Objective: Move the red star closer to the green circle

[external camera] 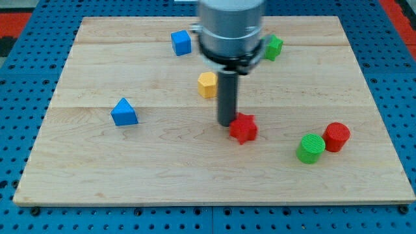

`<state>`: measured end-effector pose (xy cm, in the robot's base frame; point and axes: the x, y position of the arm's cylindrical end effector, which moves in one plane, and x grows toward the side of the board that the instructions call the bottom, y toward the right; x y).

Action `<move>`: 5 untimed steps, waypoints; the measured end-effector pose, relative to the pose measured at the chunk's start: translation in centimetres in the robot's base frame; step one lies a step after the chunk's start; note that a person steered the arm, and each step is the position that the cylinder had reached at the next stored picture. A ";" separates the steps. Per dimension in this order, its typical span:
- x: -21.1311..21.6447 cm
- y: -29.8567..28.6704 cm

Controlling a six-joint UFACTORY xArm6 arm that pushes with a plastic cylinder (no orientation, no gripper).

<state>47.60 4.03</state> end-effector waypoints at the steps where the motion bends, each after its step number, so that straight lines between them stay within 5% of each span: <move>1: -0.7 -3.1; 3: -1.5 0.1; 5: 2.3 -0.5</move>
